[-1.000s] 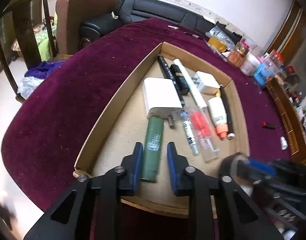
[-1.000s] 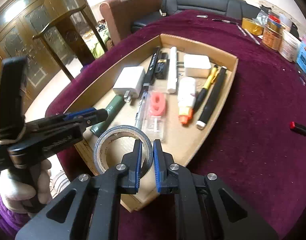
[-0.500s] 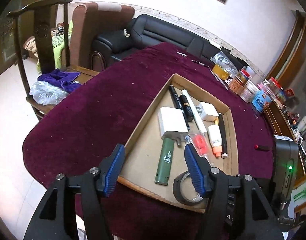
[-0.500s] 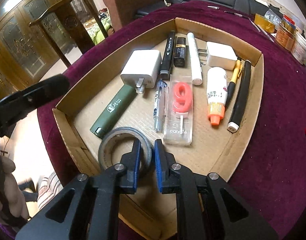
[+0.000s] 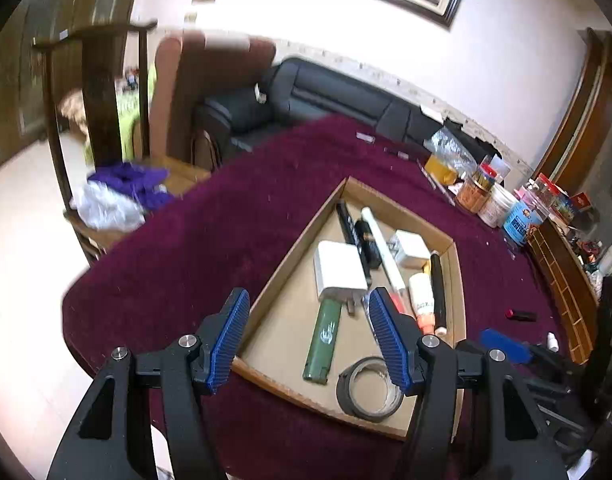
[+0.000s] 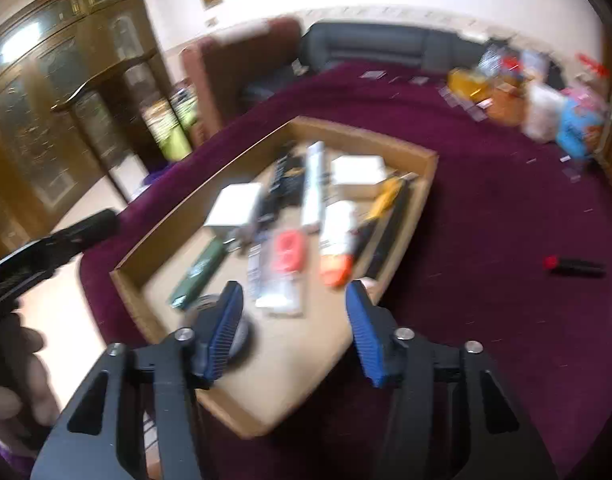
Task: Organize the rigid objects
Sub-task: 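Move both tools back over the white bottle and black marker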
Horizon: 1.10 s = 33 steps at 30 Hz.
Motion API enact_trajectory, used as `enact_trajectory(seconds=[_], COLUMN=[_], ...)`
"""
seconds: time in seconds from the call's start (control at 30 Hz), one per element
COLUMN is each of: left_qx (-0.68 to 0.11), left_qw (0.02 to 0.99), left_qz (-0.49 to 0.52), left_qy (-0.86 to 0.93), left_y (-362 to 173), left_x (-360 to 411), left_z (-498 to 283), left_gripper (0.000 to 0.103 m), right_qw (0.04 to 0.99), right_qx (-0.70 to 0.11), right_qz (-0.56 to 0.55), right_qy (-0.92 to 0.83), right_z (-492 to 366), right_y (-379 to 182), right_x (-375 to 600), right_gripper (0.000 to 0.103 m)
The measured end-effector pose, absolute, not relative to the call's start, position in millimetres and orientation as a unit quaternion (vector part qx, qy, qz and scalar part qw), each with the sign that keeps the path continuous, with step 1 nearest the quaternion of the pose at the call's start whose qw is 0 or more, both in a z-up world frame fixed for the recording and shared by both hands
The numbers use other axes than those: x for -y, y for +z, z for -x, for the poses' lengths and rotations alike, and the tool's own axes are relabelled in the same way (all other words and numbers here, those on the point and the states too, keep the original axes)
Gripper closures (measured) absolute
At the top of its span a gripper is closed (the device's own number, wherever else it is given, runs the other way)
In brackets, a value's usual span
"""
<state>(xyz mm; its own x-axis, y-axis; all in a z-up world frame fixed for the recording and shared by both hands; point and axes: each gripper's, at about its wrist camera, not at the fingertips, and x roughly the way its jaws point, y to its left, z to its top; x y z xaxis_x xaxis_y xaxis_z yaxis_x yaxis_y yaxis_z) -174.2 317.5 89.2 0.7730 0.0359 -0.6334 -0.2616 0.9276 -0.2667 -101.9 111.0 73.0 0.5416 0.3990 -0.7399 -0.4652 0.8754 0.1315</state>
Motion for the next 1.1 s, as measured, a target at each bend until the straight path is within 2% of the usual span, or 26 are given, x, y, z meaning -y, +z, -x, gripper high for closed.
enact_trajectory(seconds=[0.07,0.23,0.3,0.43,0.5,0.7,1.1], left_qx=[-0.310,-0.287,-0.283,-0.264,-0.253,-0.211,-0.217], left_qw=[0.934,0.946,0.947,0.954,0.957,0.966,0.965], left_qz=[0.155,0.121,0.111,0.086,0.072,0.031,-0.011], left_qy=[0.088,0.094,0.099,0.116,0.125,0.147,0.143], left_y=[95.6,106.4,108.8,116.1,120.2,133.9,132.6], left_x=[-309.6,-289.0,-280.5,-262.2,-253.0,-227.3,-189.5], left_z=[178.5,184.2,185.5,190.4,194.5,204.1,199.9], left_gripper=[0.039,0.037,0.032,0.029,0.021,0.012,0.011], right_qw=[0.892,0.904,0.904,0.909,0.912,0.913,0.913], right_qx=[-0.395,-0.392,-0.397,-0.394,-0.390,-0.389,-0.393], right_qz=[0.056,0.056,0.049,0.049,0.055,0.066,0.072], right_qy=[0.215,0.160,0.151,0.127,0.115,0.106,0.076], right_z=[100.8,95.4,92.7,94.4,96.6,103.6,104.2], right_y=[75.1,69.2,65.7,63.7,63.8,58.5,48.3], right_x=[-101.4,-71.9,-60.6,-42.2,-34.2,-20.3,7.1], right_gripper=[0.049,0.047,0.047,0.047,0.047,0.047,0.047])
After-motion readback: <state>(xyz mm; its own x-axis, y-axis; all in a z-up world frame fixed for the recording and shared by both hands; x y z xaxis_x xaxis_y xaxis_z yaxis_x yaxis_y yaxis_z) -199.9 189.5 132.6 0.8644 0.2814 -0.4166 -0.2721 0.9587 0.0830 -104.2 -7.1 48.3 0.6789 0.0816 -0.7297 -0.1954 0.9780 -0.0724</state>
